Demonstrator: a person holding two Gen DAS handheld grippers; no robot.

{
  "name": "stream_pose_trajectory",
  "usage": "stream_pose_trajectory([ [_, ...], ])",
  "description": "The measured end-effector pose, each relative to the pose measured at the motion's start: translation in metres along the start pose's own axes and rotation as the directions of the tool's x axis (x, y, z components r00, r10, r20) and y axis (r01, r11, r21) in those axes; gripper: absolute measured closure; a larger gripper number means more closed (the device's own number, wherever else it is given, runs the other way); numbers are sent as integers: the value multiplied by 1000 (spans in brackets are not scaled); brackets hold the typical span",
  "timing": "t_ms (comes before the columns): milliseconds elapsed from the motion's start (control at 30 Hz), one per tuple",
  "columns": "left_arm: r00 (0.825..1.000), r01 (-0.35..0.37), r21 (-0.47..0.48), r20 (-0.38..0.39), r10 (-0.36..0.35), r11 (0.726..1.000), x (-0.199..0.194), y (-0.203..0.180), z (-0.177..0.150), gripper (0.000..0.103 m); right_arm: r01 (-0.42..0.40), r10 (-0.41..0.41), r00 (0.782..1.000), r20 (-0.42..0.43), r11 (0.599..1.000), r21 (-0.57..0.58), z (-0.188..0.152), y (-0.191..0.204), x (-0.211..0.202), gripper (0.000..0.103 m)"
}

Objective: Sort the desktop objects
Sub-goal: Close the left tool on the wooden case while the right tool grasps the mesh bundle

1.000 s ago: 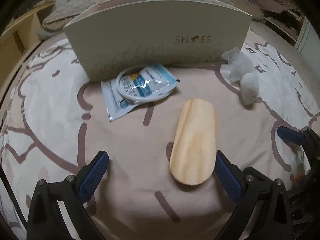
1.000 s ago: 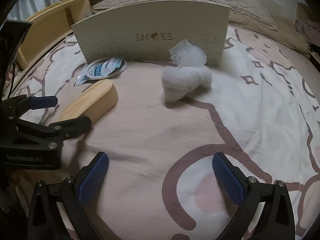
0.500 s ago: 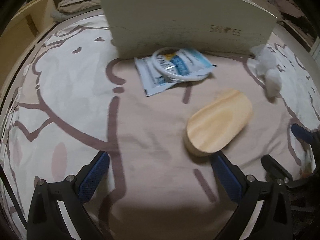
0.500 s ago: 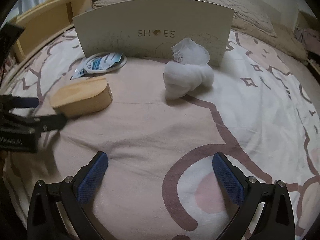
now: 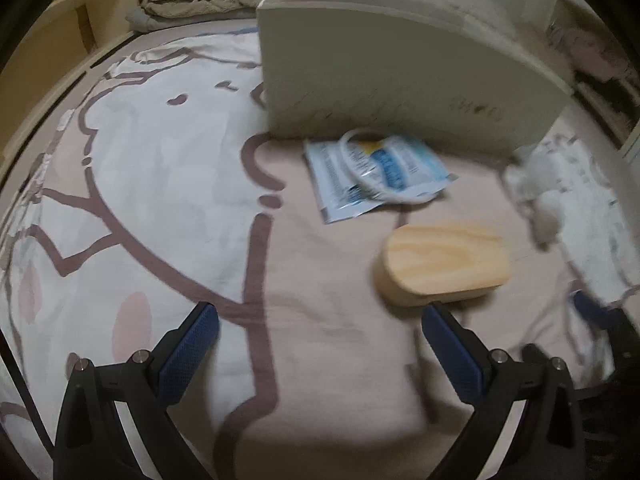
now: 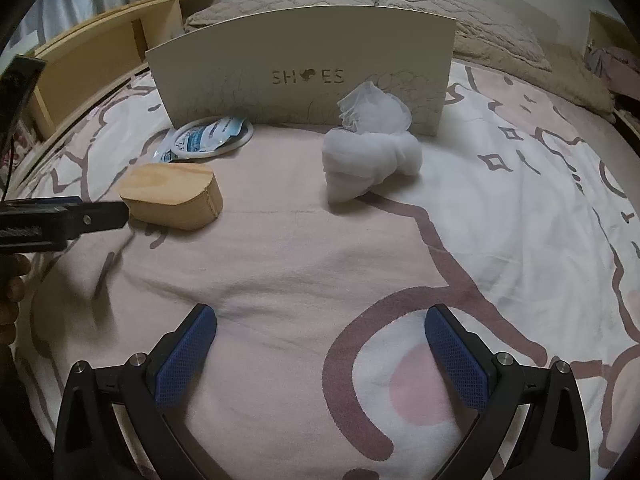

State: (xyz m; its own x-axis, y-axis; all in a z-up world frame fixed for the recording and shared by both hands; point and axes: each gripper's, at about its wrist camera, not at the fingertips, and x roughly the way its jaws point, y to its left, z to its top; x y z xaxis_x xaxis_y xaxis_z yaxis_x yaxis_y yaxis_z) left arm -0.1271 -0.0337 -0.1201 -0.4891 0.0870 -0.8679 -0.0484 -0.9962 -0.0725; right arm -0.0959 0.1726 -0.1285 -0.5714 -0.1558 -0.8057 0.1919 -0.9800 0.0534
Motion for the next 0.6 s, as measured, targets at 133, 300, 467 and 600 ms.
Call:
stream_pose_trajectory([
  [133,996,71,8,51,-72,997,-12,-12,2,1,3,-4,1000,15,998,67,3,-11,-8,0],
  [300,991,110,15,72,-111,994,-12,-23,5,1,-19,9,999,51,978,208,22,-44,-16,0],
  [467,987,138,0,77,-138,990,-1,-31,9,1,-9,-9,994,109,986,164,56,-52,-18,2],
  [600,983,162,1,89,-161,987,7,-42,11,1,3,-13,992,129,997,78,80,-42,-11,15],
])
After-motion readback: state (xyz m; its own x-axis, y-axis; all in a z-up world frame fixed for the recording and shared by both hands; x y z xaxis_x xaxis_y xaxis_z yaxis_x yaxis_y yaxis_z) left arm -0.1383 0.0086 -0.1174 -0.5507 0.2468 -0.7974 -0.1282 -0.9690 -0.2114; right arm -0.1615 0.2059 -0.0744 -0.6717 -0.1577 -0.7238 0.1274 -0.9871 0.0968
